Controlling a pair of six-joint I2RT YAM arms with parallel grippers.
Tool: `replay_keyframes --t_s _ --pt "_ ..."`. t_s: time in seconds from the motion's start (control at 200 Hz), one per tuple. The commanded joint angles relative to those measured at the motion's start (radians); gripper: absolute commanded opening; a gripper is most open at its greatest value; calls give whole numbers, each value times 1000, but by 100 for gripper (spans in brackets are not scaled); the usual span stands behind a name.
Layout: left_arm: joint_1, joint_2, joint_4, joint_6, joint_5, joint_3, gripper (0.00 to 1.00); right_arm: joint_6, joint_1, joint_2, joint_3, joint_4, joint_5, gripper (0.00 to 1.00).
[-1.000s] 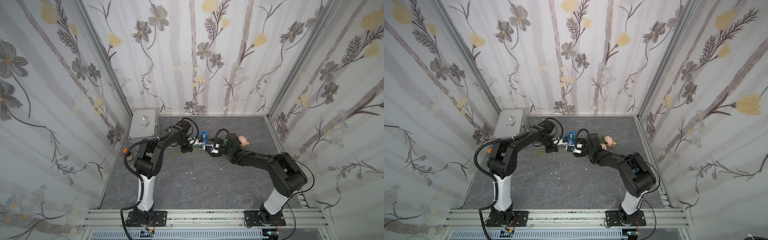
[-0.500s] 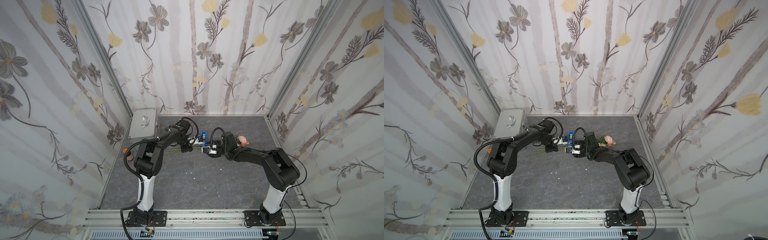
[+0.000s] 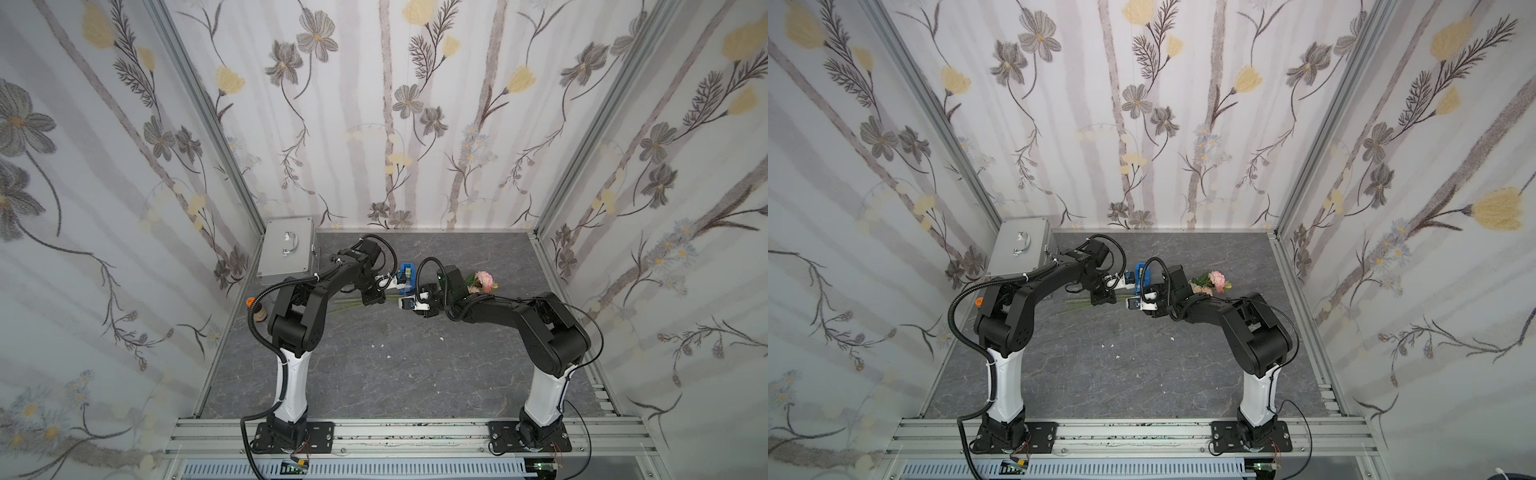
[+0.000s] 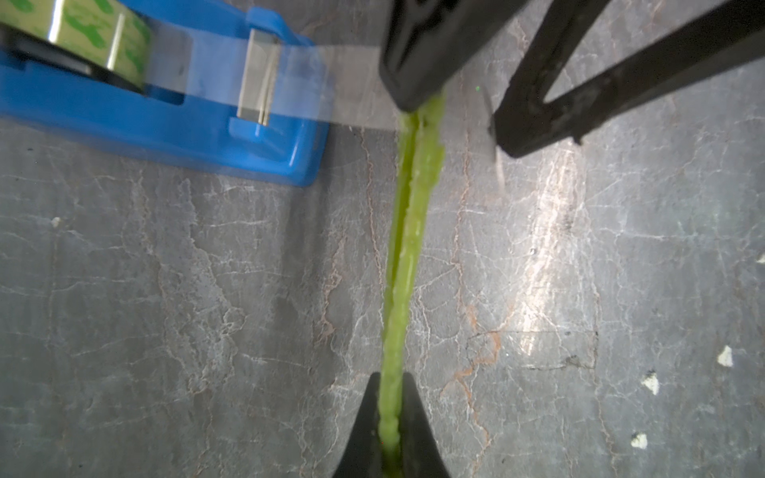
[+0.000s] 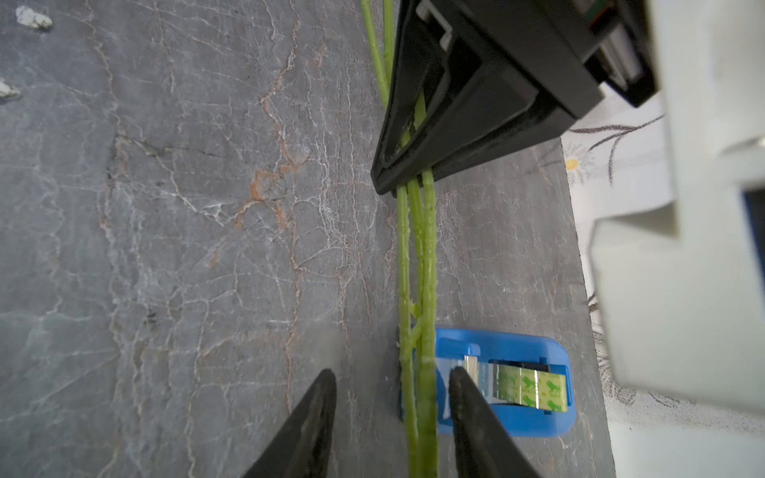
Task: Wrap bouquets with tape
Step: Wrap the tape around the bouquet.
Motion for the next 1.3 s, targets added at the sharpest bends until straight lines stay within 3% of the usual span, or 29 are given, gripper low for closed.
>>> replay_keyframes --t_s 0.0,0.12,0.47,0.7,1.094,1.299 --pt "0 -1 -12 9 23 9 0 -10 6 14 12 59 6 43" --pt "2 1 -12 9 23 9 0 2 6 21 19 80 27 38" --pt "7 -1 -8 12 6 9 0 -22 1 -36 -18 9 36 52" --pt "10 -1 -6 13 2 8 0 1 -1 -78 -31 -3 12 45" --pt "9 0 -4 10 -2 6 0 59 -8 -141 -87 13 -5 52" --pt "10 3 -6 8 0 8 0 130 -7 -88 -47 67 -4 44"
